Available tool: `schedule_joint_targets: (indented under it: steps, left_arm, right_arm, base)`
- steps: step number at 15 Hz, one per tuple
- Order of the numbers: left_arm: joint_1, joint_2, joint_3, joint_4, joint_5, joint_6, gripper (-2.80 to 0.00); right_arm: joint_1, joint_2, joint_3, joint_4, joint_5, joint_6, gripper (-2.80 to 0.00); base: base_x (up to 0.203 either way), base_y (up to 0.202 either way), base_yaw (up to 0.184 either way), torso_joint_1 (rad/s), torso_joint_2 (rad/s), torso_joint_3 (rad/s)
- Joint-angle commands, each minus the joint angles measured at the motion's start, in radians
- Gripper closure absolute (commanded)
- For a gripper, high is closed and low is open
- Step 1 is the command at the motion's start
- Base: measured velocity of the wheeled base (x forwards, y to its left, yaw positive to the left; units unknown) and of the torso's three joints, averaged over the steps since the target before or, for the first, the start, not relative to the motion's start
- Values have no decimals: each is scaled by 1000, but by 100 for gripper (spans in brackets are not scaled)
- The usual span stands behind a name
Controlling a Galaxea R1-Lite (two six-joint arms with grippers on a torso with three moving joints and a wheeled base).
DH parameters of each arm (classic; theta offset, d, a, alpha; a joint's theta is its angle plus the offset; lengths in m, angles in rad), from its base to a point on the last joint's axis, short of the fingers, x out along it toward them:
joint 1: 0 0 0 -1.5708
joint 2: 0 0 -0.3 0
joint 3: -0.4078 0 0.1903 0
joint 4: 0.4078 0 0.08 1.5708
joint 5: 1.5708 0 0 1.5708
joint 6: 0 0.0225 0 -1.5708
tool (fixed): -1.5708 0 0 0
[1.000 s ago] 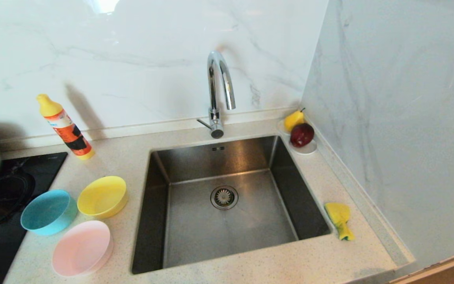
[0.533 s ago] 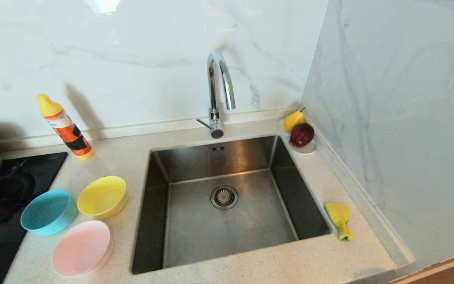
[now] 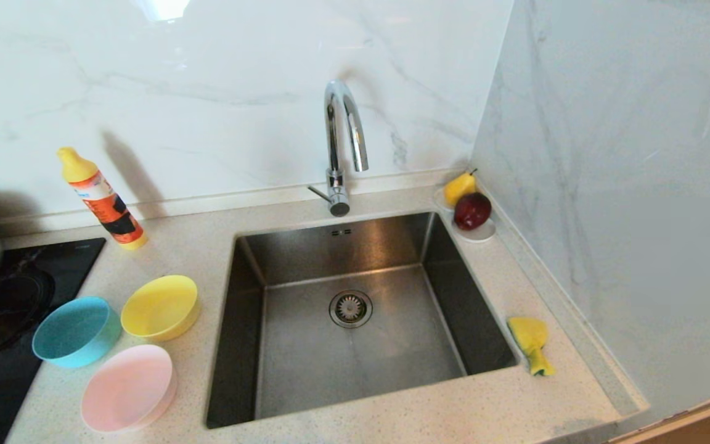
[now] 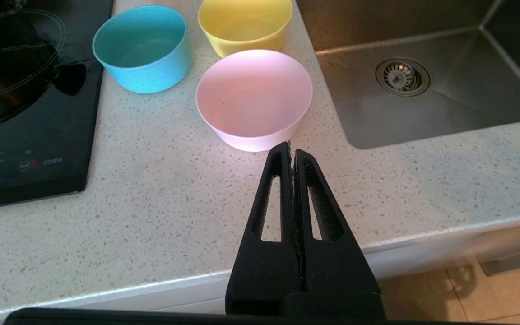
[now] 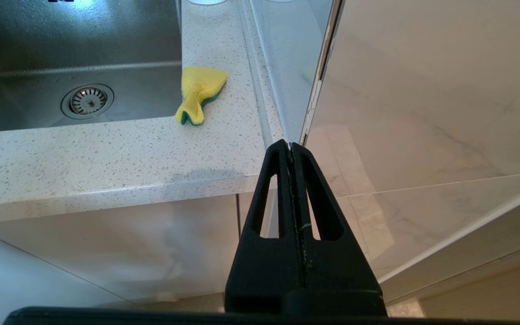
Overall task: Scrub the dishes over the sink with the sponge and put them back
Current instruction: Turn on the faucet
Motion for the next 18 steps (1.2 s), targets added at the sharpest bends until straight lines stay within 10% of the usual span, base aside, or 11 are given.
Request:
schedule_joint_targets:
  steps: [1,7,18]
  left_arm:
    - [0,5,-30,-10,1,-8,0]
    - [1,461,-418,-19,-95,-35,0]
    - [-37,1775,-1144,-377,-398,-401,0]
  right_arm:
    - [0,0,0,0,1,0,0]
    - [0,0,0,0,1,0,0]
    - [1,1,1,0,1,0,0]
  base:
    - [0,0,0,0,0,0]
    - [0,0,0,0,0,0]
    - [0,0,0,0,0,0]
